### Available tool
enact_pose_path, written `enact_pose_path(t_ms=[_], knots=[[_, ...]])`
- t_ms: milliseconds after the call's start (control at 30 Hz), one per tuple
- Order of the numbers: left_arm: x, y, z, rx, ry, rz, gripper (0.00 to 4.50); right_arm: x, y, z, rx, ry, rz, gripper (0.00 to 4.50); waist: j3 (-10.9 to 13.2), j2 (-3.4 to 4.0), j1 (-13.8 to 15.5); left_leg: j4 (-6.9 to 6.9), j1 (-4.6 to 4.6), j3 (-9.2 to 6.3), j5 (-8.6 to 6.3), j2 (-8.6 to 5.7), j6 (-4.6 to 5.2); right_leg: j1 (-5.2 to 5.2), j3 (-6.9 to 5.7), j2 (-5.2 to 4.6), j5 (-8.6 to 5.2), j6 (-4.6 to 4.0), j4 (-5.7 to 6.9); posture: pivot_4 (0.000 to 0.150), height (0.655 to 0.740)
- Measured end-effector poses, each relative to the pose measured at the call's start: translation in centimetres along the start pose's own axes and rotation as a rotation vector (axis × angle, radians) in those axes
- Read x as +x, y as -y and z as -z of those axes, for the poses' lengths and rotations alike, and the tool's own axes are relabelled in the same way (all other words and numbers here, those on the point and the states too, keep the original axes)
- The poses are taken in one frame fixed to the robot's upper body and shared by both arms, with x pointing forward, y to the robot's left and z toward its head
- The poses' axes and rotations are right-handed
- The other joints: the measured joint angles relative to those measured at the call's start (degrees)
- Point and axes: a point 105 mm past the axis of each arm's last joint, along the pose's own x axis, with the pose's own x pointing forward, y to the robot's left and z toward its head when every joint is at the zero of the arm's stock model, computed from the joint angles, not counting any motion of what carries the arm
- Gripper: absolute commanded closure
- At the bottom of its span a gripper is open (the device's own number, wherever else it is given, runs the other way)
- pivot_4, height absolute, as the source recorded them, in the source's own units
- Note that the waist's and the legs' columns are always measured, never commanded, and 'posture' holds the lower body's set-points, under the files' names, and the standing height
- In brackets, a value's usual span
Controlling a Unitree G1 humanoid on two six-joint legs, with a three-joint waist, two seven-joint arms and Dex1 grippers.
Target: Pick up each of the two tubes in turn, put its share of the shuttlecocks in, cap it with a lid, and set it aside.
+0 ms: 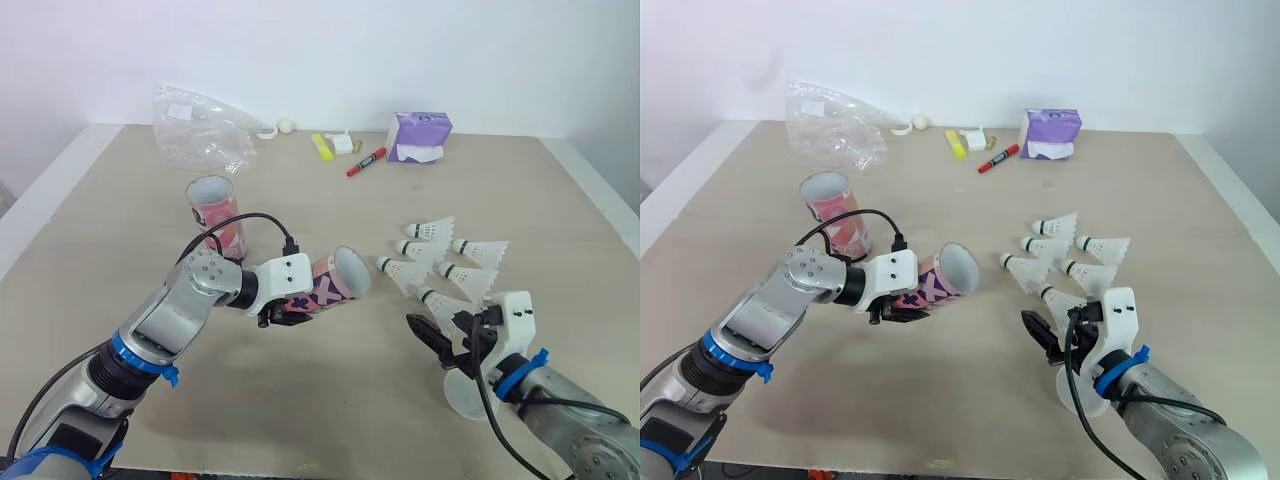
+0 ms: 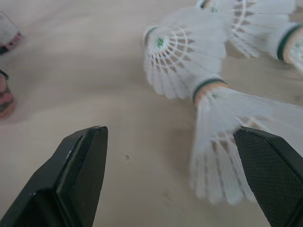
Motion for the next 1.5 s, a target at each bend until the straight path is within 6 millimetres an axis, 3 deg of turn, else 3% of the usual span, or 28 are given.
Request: enact_pose_path(t_ms=[67,133,200,233,267,300,400,433,800,867,1000,1167,1233,1300,1500], knots=[[0.0,0.1,0.0,-0.007,0.003,0.002,2.12,0.0,0.2,0.2,-0.004,-0.014,0.017,0.00,0.0,0.00,0.0,0.00,0.00,0.00,-0.01,-0.01,0.02,0.00,0.01,-0.01,0.00,0.00,0.00,0.150,0.7400],[0.1,0.1,0.1,-0.014,0.005,0.002,2.13,0.1,0.4,0.4,-0.005,-0.021,0.039,0.62,0.0,0.00,0.0,0.00,0.00,0.00,-0.01,-0.01,0.02,0.00,0.01,-0.01,0.00,0.00,0.00,0.150,0.7400],[0.1,0.1,0.1,-0.019,0.006,-0.001,2.13,0.2,0.6,0.5,-0.013,-0.032,0.070,1.45,0.0,0.01,0.0,0.00,0.00,0.00,-0.01,-0.01,0.02,0.00,0.02,-0.02,0.00,0.00,0.00,0.150,0.7400],[0.1,0.1,0.1,-0.021,0.006,-0.003,2.13,0.3,0.6,0.6,-0.016,-0.036,0.078,1.67,0.0,0.01,0.0,0.00,0.00,0.00,-0.01,-0.02,0.02,0.00,0.01,-0.02,0.00,0.00,0.00,0.150,0.7400],[0.1,0.1,0.1,-0.022,0.007,-0.005,2.13,0.4,0.6,0.7,-0.013,-0.042,0.087,2.51,0.0,0.01,0.0,0.00,0.00,-0.01,-0.01,-0.02,0.02,0.01,0.00,-0.02,0.00,0.01,0.00,0.150,0.7400],[0.1,0.1,0.1,-0.022,0.007,-0.005,2.13,0.4,0.7,0.7,-0.013,-0.043,0.089,2.66,0.0,0.01,0.0,0.00,0.00,-0.01,-0.01,-0.02,0.02,0.01,0.00,-0.02,0.00,0.00,0.00,0.150,0.7400],[0.2,0.2,0.1,-0.024,0.011,-0.006,2.13,0.6,0.8,0.7,-0.006,-0.042,0.109,4.15,0.0,0.02,0.0,0.01,0.01,-0.01,-0.01,-0.05,0.02,0.02,0.00,-0.05,0.01,0.01,0.00,0.150,0.7400],[0.2,0.2,0.1,-0.024,0.011,-0.007,2.13,0.6,0.8,0.6,-0.005,-0.041,0.112,4.43,0.0,0.02,0.0,0.01,0.01,-0.01,-0.01,-0.05,0.02,0.02,0.00,-0.05,0.01,0.01,0.00,0.150,0.7400],[0.3,0.3,0.1,-0.015,0.022,-0.006,2.13,0.4,0.4,0.4,-0.047,-0.053,0.119,4.43,0.0,0.04,0.0,0.01,0.01,-0.03,-0.02,-0.21,0.04,0.04,0.00,-0.21,0.02,0.04,0.00,0.150,0.7400],[0.4,0.3,0.0,-0.015,0.026,-0.003,2.13,-0.5,0.4,0.0,-0.146,-0.088,0.087,4.43,-0.1,0.13,0.0,0.02,0.00,-0.04,-0.05,-0.35,0.11,0.05,-0.01,-0.31,-0.01,0.12,0.01,0.150,0.7400],[0.5,0.2,0.0,-0.012,0.030,0.009,2.13,-2.9,0.0,-3.4,-0.441,-0.115,-0.036,4.43,-0.1,0.15,0.0,0.09,0.06,-0.01,-0.16,-0.51,0.30,0.14,-0.06,-0.43,-0.06,0.32,0.00,0.150,0.7400],[0.7,0.0,0.1,-0.016,0.033,0.026,2.13,-4.2,-3.4,-9.7,-0.784,0.018,-0.266,4.43,-0.1,0.07,0.0,0.12,0.34,-0.20,-0.20,-0.46,0.37,0.60,-0.18,-0.41,-0.20,0.66,-0.28,0.150,0.7400],[0.8,0.0,0.0,-0.010,0.034,0.033,2.13,-4.2,-5.0,-11.1,-0.920,0.065,-0.339,4.43,-0.1,0.08,0.1,0.11,0.32,-0.28,-0.20,-0.48,0.37,0.63,-0.23,-0.47,-0.19,0.65,-0.37,0.150,0.7400],[0.9,0.1,-0.2,-0.006,0.036,0.042,2.13,-3.9,-6.4,-11.6,-1.054,0.079,-0.403,4.43,-0.1,0.08,0.2,0.10,0.27,-0.35,-0.20,-0.52,0.38,0.64,-0.29,-0.56,-0.07,0.46,-0.42,0.150,0.7400],[1.0,0.3,-0.4,-0.008,0.048,0.056,2.13,-2.4,-8.4,-10.1,-1.226,0.040,-0.542,4.43,-0.1,0.08,0.2,0.19,0.06,-0.40,-0.33,-0.70,0.59,0.61,-0.40,-1.05,-0.04,0.45,-0.57,0.150,0.7400]])
